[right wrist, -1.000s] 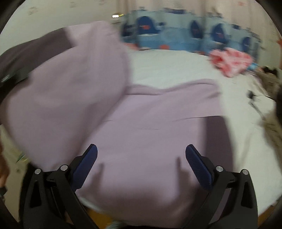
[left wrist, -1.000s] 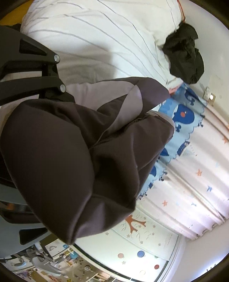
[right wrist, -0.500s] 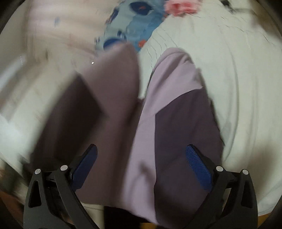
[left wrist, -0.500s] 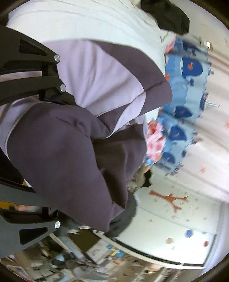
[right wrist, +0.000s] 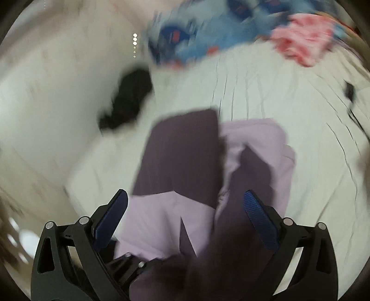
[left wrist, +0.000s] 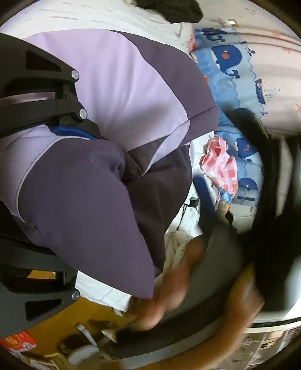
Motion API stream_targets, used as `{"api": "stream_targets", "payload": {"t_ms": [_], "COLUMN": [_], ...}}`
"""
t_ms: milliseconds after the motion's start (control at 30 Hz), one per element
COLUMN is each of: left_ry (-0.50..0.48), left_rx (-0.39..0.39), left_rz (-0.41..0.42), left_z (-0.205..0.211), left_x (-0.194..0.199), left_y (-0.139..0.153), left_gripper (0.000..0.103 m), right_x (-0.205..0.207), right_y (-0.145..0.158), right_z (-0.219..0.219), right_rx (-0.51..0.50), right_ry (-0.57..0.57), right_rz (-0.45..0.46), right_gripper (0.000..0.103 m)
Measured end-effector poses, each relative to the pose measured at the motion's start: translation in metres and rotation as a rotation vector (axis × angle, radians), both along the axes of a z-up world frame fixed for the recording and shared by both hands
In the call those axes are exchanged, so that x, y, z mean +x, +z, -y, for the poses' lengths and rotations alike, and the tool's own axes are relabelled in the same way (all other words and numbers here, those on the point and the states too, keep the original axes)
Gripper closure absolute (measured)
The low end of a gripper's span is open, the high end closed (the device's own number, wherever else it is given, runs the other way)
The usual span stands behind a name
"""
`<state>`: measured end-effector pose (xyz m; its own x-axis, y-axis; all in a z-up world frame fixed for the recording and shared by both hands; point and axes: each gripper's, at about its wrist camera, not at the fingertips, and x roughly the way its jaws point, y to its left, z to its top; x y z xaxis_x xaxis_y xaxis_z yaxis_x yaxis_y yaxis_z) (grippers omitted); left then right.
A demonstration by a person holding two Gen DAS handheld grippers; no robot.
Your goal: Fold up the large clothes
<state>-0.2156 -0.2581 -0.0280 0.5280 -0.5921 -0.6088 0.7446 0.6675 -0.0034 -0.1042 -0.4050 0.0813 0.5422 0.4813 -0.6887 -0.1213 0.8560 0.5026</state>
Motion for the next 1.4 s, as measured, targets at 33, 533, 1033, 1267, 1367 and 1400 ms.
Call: {"api": "stream_targets", "payload": {"t_ms": [33,533,1033,1267,1367,1400], "left_ry": [0.0,0.085,0.19,0.254,0.221,0.22], "left_rx": [0.011,-0.394,-0.255,-0.221,-0.021,0.041], "left_rz": [0.005,-0.378,-0.458,-0.178,-0.194,-0.194], "left_z": [0.004,-0.191,-0.171,-0.248,-0.247,-0.244], "left_x": [-0.001,0.071,0.136,0.136,0.14,0.139], "left_y": [0.0,0.048,0.015,0.086,0.067,0.058], "left_gripper": [0.043,0.029,0.024,0.04,0.04,0.04], "right_x": [0.014,-0.015,-0.015,0.039,0.054,0.051], "right_y": [-0.007,-0.06,-0.089,-0.08,-0.095,-0.094], "right_z": [-0.013,-0.038,-0.017,-0.102,-0.166,-0.178], "right_rx": [-0.046,-0.631,-0.125,0.063,-0.086,-0.149], "right_ry": [0.049,0.024,-0.282,-0.177,0.002,0.031], "right_rz": [-0.057,-0.146,0.051,0.155,0.151,0.174], "right_gripper": [0.006,0.007,0.006,0.006,0.006,0.006]}}
